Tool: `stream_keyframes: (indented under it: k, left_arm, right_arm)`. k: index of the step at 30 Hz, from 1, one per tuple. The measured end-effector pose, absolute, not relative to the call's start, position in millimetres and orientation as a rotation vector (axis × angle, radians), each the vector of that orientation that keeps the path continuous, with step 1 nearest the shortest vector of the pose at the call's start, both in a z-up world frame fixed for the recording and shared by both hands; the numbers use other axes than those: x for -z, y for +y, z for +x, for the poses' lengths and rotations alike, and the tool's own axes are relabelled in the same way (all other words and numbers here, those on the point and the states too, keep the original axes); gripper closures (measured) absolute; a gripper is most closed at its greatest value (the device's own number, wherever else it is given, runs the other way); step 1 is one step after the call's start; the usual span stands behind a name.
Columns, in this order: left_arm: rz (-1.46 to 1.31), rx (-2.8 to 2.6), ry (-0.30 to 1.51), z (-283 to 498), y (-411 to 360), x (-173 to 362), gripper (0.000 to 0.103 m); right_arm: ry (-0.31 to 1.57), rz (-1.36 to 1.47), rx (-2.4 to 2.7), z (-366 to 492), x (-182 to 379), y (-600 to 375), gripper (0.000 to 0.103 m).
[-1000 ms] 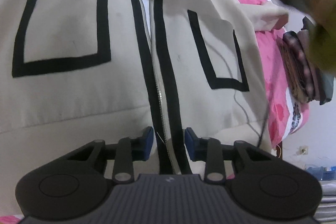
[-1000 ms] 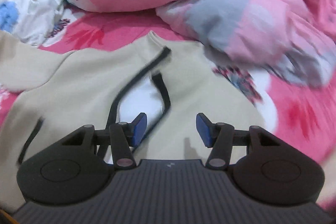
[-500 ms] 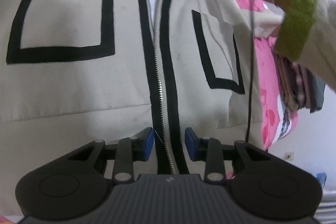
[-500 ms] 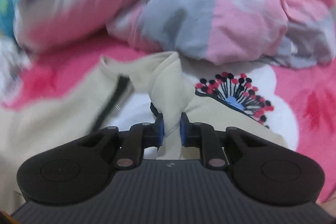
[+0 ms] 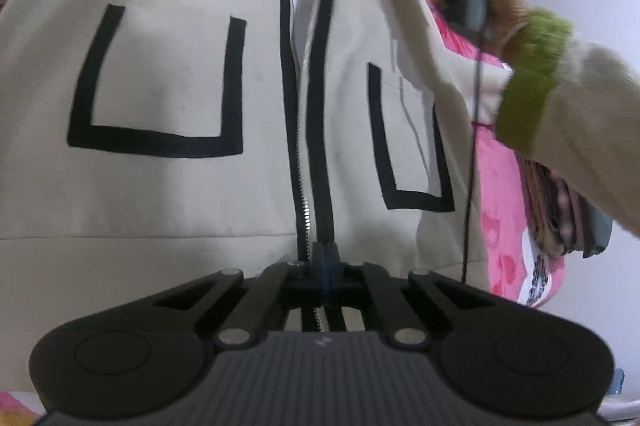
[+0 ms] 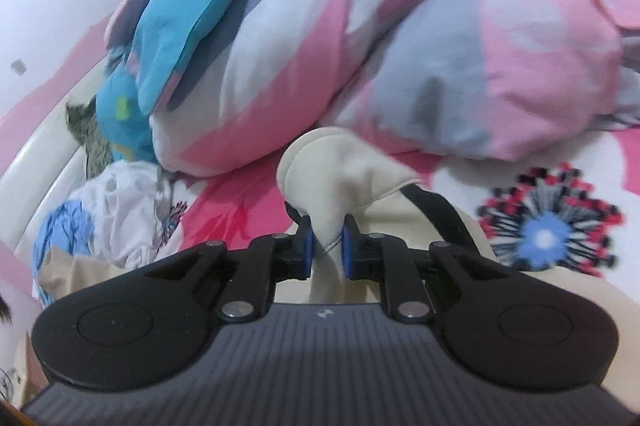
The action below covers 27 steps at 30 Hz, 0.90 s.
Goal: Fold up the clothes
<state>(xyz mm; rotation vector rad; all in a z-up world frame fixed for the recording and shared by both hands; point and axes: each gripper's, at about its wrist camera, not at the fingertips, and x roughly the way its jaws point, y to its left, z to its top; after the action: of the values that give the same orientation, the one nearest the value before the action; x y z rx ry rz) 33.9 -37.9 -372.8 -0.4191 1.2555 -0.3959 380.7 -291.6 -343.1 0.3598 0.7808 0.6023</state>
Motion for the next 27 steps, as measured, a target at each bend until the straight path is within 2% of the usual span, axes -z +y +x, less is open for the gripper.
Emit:
stream_keyframes:
  k: [1,2,3,4,5,7,9,12,16,19,21,24,27]
  left_arm:
    - [-0.408,0.39,1.26,32.5,-40.7,375.4,0.103]
    - [-0.399,0.387,1.276,31.5,-41.4,379.9,0.103]
    - [-0.392,0.382,1.296,30.4,-43.2,385.4,0.103]
    - [-0.385,0.376,1.315,29.3,-44.9,390.8,0.103]
    - [-0.378,0.37,1.335,28.2,-46.7,396.3,0.103]
    - [-0.371,0.367,1.348,26.2,-47.5,401.4,0.103]
    - [-0.37,0.366,1.354,25.0,-45.7,403.7,0.102]
    - [-0.363,0.37,1.356,26.1,-31.5,397.1,0.101]
    - [-0.343,0.352,1.336,30.3,-28.8,392.6,0.097]
    - [-0.335,0.343,1.317,38.3,-28.0,387.3,0.095]
    - [-0.316,0.344,1.297,42.4,-30.8,383.3,0.093]
    - [-0.274,0.354,1.261,49.0,-43.5,376.9,0.089]
    - [-0.25,0.366,1.225,57.0,-57.7,373.1,0.085]
  right_arm:
    - [0.79,0.351,-0.619,384.2,350.9,-283.4,0.089]
    - [0.801,0.339,-0.627,387.2,359.0,-275.1,0.083]
    - [0.818,0.312,-0.613,389.4,369.3,-266.3,0.073]
    - [0.845,0.27,-0.591,393.7,382.7,-257.2,0.068]
    - [0.883,0.221,-0.559,398.9,397.4,-247.8,0.055]
    - [0.916,0.164,-0.521,402.8,410.6,-236.8,0.05]
    - [0.911,0.134,-0.519,401.8,401.3,-232.1,0.045]
    - [0.895,0.134,-0.503,393.3,376.5,-242.3,0.044]
    - [0.814,0.192,-0.425,369.0,336.7,-284.9,0.044]
    - [0.829,0.195,-0.456,353.7,325.0,-297.4,0.06]
    - [0.884,0.134,-0.509,347.9,333.9,-288.7,0.076]
    - [0.998,0.006,-0.556,348.4,374.7,-262.4,0.083]
    - [0.982,-0.082,-0.523,351.5,409.0,-245.0,0.088]
